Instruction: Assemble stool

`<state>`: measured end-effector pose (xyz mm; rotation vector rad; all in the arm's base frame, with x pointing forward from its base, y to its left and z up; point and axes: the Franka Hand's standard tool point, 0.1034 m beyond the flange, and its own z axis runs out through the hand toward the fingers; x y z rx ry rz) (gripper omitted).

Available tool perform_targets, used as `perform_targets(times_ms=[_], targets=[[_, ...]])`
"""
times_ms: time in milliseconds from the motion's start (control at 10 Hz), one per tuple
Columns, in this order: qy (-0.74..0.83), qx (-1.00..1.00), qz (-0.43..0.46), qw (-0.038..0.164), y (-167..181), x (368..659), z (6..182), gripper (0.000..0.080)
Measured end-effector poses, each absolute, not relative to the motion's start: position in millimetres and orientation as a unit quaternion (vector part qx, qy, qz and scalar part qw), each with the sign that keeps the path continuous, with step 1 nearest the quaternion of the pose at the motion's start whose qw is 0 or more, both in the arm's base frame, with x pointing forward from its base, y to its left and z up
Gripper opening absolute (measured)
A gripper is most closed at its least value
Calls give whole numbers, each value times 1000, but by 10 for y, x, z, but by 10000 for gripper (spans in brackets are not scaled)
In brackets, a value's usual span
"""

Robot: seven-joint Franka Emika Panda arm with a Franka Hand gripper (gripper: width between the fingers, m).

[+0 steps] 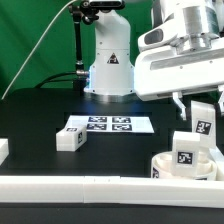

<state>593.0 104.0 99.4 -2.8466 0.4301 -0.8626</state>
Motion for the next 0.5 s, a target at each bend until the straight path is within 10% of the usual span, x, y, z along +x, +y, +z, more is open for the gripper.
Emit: perform_targets(times_ms=[500], targets=[[134,-946,-287,65,1036,5963,970,328]])
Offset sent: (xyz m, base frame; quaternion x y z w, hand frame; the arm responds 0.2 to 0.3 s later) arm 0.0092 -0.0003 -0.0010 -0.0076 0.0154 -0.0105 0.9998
